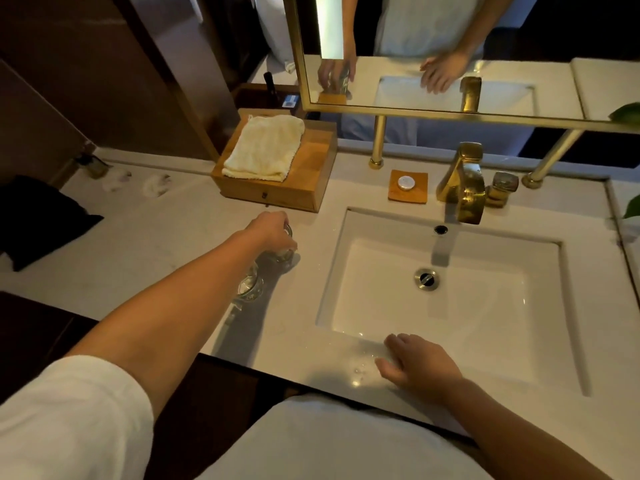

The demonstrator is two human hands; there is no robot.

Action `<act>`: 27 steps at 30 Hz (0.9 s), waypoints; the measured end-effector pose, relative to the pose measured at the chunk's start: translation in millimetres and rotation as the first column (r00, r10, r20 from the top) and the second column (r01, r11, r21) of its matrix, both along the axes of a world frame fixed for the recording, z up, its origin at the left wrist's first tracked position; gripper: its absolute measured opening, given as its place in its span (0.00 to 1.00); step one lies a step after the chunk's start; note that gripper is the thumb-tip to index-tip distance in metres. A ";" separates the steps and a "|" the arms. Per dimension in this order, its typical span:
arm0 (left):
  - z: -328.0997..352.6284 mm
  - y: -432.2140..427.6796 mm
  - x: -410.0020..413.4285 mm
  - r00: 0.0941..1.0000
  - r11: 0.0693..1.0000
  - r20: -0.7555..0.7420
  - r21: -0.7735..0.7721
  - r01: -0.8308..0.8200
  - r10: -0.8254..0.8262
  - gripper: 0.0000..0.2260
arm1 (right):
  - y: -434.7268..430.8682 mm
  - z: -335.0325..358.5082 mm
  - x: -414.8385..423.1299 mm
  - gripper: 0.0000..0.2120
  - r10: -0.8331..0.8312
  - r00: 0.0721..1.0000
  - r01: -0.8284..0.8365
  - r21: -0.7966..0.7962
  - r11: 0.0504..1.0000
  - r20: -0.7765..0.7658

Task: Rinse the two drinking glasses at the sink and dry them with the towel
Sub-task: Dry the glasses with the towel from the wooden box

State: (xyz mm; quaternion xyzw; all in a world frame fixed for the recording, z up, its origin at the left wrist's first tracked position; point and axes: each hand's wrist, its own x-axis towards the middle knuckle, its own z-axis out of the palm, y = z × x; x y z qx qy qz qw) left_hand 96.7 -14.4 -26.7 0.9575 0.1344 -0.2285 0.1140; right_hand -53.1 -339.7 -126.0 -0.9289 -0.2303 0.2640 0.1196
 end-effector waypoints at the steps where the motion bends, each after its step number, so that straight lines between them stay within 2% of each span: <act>1: 0.7 1.4 -0.4 1.000 1.000 0.010 -0.016 -0.003 0.003 0.28 | 1.8 3.1 5.4 0.27 -0.029 0.999 0.030 0.026 0.999 -0.029; 5: 11.5 10.1 -1.7 0.994 0.996 0.103 -0.083 -0.025 0.033 0.29 | 26.2 17.0 43.0 0.19 -0.053 0.998 0.050 0.089 0.995 0.031; 10: 38.9 34.8 6.2 0.967 0.987 0.236 -0.150 -0.063 0.098 0.17 | 104.6 59.6 122.2 0.14 -0.055 0.989 0.023 0.220 0.975 0.137; 13: 51.3 48.0 15.5 0.938 0.964 0.296 -0.239 -0.112 0.182 0.11 | 158.7 91.9 171.5 0.12 -0.163 0.966 0.096 0.308 0.946 0.201; 16: 60.1 67.3 27.3 0.908 0.951 0.344 -0.273 -0.146 0.239 0.06 | 208.7 122.0 219.6 0.13 -0.269 0.945 0.186 0.370 0.910 0.188; 20: 57.7 97.1 60.2 0.889 0.947 0.362 -0.258 -0.192 0.279 0.17 | 260.0 144.6 269.5 0.18 -0.337 0.933 0.270 0.376 0.887 0.125; 24: 48.1 119.0 102.9 0.869 0.924 0.350 -0.277 -0.262 0.351 0.24 | 293.2 143.8 302.0 0.24 -0.496 0.868 0.463 0.377 0.802 -0.010; 27: 37.5 123.6 127.2 0.873 0.900 0.279 -0.303 -0.314 0.399 0.27 | 308.4 135.7 313.5 0.26 -0.589 0.802 0.579 0.371 0.726 -0.101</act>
